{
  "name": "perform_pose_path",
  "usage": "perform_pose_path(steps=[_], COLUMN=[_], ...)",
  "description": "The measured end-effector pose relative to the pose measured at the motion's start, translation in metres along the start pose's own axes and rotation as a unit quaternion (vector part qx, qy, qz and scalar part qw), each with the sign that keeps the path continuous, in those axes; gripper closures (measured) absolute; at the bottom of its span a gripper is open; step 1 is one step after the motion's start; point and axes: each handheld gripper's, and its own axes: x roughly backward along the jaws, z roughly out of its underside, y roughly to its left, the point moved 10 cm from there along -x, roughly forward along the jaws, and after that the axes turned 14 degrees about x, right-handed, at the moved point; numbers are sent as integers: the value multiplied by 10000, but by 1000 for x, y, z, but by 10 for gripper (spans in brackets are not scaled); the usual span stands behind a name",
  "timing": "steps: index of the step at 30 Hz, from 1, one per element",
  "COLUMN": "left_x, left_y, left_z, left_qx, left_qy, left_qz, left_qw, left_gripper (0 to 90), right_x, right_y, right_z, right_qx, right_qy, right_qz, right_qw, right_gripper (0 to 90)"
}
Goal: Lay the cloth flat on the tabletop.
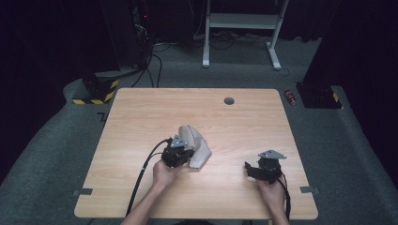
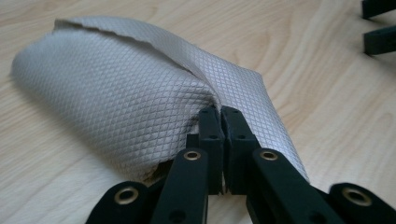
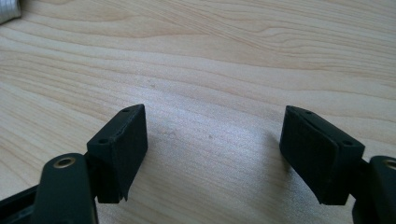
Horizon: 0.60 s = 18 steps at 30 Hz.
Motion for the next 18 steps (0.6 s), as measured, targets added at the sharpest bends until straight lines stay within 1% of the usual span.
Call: perform_pose_path(steps=[2,3,4,5,6,8,9,10,11,12,15,16,17,18], left_x=[-3,-3,-5,-5,-6,-7,-7,-7,-7,-7,-7,-5,-5,-2], left_y=[-9,-9,-16,-16,-22,-28,-28,-34,-34,-39,-41,-41,-41,-39], left_z=[3,3,5,5,6,8,8,11,11,14,17,18,18,18], left_qx=[-84,-84,-127,-127,-169,-205,-205,-244,-244,-294,-320,-346,-346,-259], left_qy=[32,32,54,54,56,63,63,89,89,126,176,151,151,71], left_qz=[116,116,188,188,268,362,362,462,462,541,557,506,506,472], left_qw=[9999,9999,9997,9997,9995,9991,9991,9986,9986,9980,9978,9980,9980,9985], left_gripper=[878,877,877,877,877,877,877,877,877,877,869,861,839,788], right_x=[0,0,0,0,0,0,0,0,0,0,1,1,1,1], right_y=[0,0,0,0,0,0,0,0,0,0,2,2,2,2], right_z=[0,0,0,0,0,0,0,0,0,0,-1,-1,-1,-1], right_qx=[1,1,2,0,0,0,0,1,1,5,28,52,52,50], right_qy=[1,1,0,0,0,0,0,-1,-1,-5,-30,-43,-43,-42], right_qz=[0,0,0,0,1,1,1,1,1,-2,-28,-41,-42,-43], right_qw=[10000,10000,10000,10000,10000,10000,10000,10000,10000,10000,10000,10000,10000,10000], right_gripper=[231,231,231,231,231,231,231,232,232,240,279,284,284,284])
